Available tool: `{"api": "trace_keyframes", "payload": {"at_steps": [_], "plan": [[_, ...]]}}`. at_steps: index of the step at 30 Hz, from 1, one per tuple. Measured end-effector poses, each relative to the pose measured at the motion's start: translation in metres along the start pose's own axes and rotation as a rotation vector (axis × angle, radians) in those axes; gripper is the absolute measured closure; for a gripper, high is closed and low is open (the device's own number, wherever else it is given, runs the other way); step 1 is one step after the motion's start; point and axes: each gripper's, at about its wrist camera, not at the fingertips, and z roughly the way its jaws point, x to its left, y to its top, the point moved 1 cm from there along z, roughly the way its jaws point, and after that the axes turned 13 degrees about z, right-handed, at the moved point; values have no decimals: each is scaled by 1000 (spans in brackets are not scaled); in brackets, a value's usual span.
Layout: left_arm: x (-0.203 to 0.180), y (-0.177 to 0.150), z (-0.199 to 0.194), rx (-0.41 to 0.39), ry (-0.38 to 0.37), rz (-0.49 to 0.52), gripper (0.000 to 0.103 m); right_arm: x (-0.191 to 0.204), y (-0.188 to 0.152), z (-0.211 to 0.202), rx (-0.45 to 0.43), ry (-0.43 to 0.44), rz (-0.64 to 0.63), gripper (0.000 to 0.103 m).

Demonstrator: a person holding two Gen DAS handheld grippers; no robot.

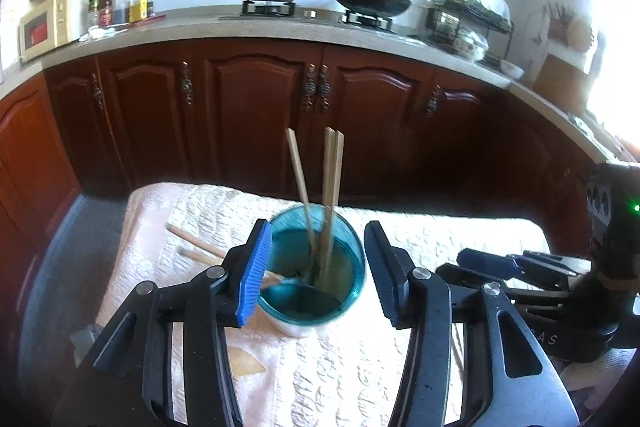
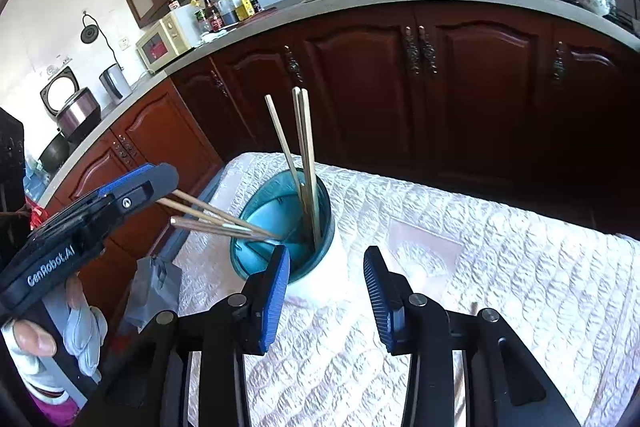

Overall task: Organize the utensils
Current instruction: 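Move both open tools back over the last chopstick and silver spoon, then grasp the last wooden chopstick with the left tool while the right tool grasps the silver spoon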

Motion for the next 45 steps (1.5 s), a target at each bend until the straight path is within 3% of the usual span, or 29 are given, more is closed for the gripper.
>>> {"api": "trace_keyframes", "payload": {"at_steps": [12, 25, 32, 39, 45], "plan": [[-58, -14, 2, 27, -65, 78, 50, -26, -24, -39, -43, -84, 25, 63], [-95, -32, 26, 102, -164, 106, 48, -95, -55, -59, -5, -196, 107, 63], [-100, -48, 51, 178, -204, 85, 48, -150, -79, -20, 108, -271, 174, 63], [-104, -64, 73, 252, -219, 96, 48, -188, -72, 28, 139, -245, 250, 67], [-109, -68, 92, 288, -215, 98, 48, -208, -54, 58, 150, -193, 232, 67]]}}
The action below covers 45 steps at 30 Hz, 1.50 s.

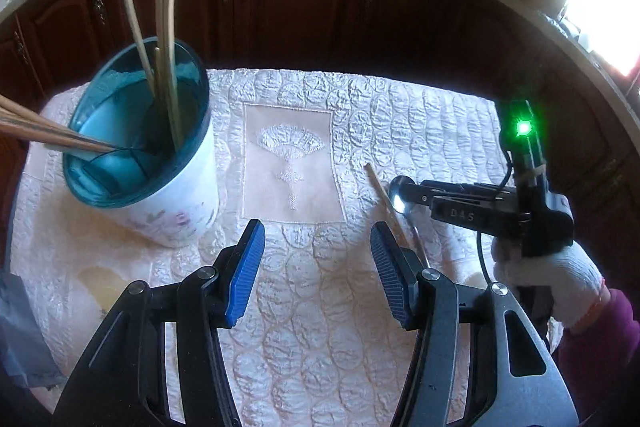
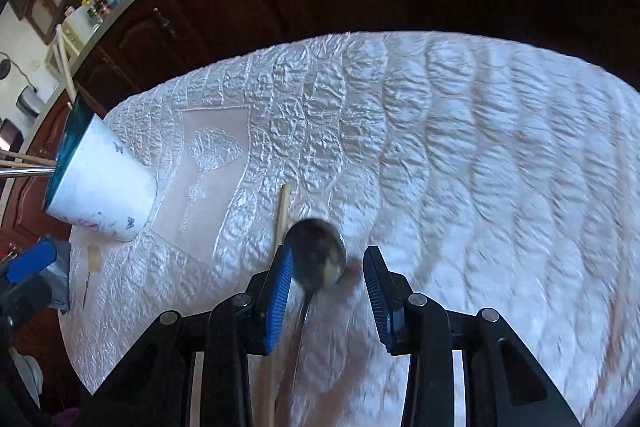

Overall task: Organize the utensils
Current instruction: 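Grasp the last wooden chopstick with the left tool while the right tool grasps the silver spoon, then lift the chopstick and silver spoon and carry them over the holder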

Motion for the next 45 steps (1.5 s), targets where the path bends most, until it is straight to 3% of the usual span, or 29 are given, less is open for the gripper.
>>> {"api": "trace_keyframes", "payload": {"at_steps": [2, 4, 7, 20, 23, 26, 29, 31, 33, 40, 45], "plan": [[-2, 3, 9, 13, -5, 0, 48, -3, 3, 9, 19, 11, -11, 76], [-4, 7, 18, 27, -12, -2, 48, -5, 4, 12, 21, 40, -13, 94], [-10, 17, 34, 44, -18, 3, 48, -14, 2, 10, 35, 105, 14, 98], [-42, 46, 117, 157, -78, 38, 50, -99, -40, -44, 9, 73, 102, 99], [-48, 48, 136, 188, -81, 48, 63, -108, -43, -42, 12, 78, 107, 97], [-49, 45, 152, 223, -72, 44, 83, -118, -43, -40, -1, 103, 134, 86], [-48, 45, 151, 208, -62, 48, 94, -123, -40, -35, -8, 145, 169, 84], [-45, 44, 145, 208, -84, 35, 96, -122, -38, -33, -6, 140, 168, 95], [-38, 43, 128, 184, -86, 32, 98, -116, -40, -33, 1, 120, 151, 99], [-13, 42, 45, 49, -113, 4, 99, -69, -38, -61, -54, 96, 56, 100], [0, 36, -6, -31, -89, 8, 99, -27, -30, -88, -112, 97, -32, 100]]}}
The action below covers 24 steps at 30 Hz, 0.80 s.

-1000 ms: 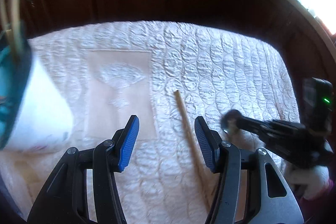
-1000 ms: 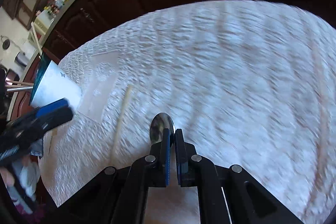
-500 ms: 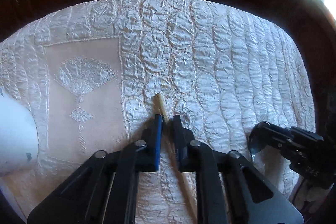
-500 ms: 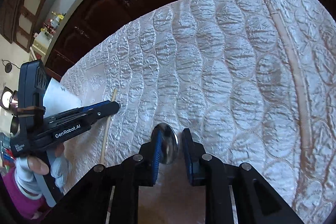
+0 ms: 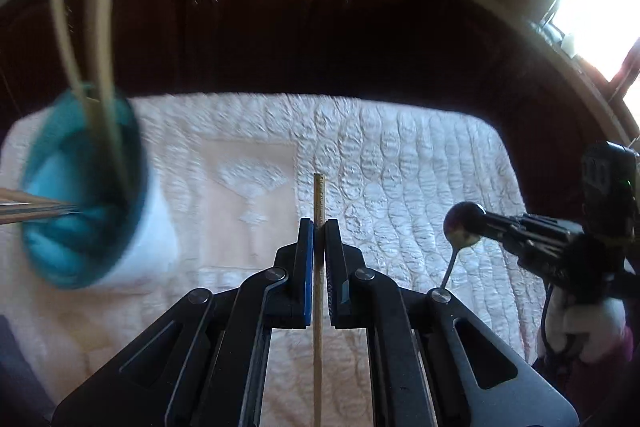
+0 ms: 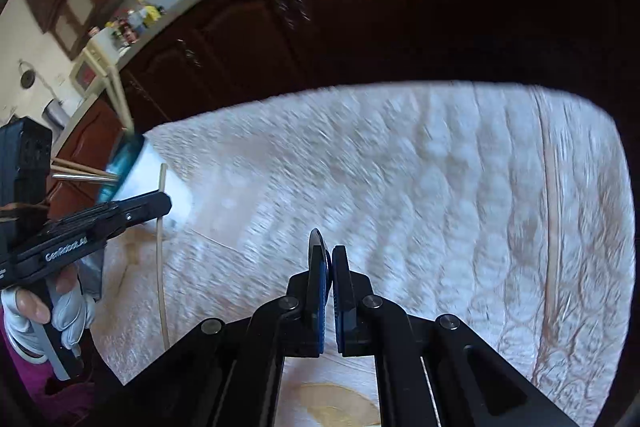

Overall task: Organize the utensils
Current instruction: 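Lift the chopstick and silver spoon and carry them over the holder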

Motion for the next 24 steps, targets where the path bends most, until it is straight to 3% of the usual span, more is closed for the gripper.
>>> {"api": "trace_keyframes", "payload": {"at_steps": [24], "plan": [[46, -6, -128, -203, 99, -59, 99, 136, 28, -26, -69, 41, -219, 100]]}}
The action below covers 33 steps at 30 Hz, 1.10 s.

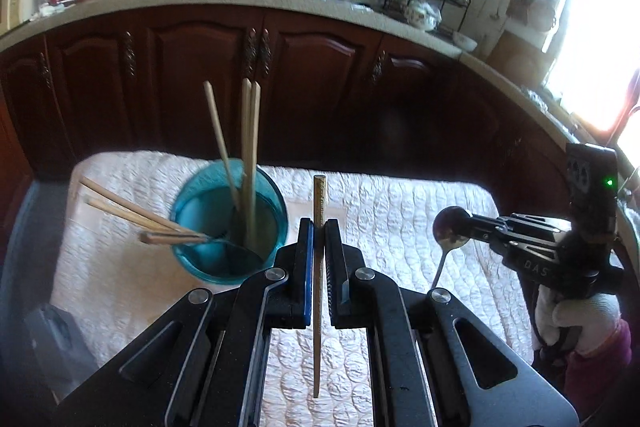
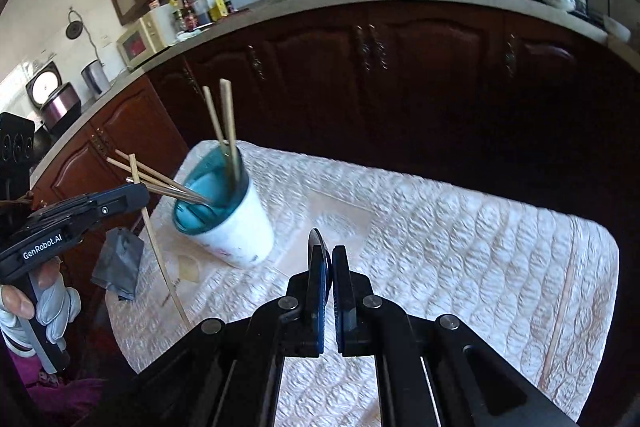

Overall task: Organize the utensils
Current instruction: 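Lift the chopstick and silver spoon and carry them over the holder, then lower the chopstick and spoon into the holder and open both tools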

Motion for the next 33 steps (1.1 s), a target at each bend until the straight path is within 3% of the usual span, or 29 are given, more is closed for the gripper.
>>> {"api": "trace_keyframes", "payload": {"at_steps": [9, 14, 23, 28, 33], "plan": [[51, 39, -57, -143, 100, -65, 99, 53, 29, -5, -47, 60, -62, 100], [73, 55, -67, -213, 173, -92, 99, 83, 53, 1, -86, 74, -91, 100], [74, 65, -36, -286, 287, -73, 99, 109, 88, 41, -121, -1, -128, 100], [72, 54, -11, -282, 330, -56, 99, 114, 97, 65, -138, -48, -145, 100], [76, 35, 9, -231, 326, -59, 99, 123, 95, 91, -158, -106, -199, 100]]}}
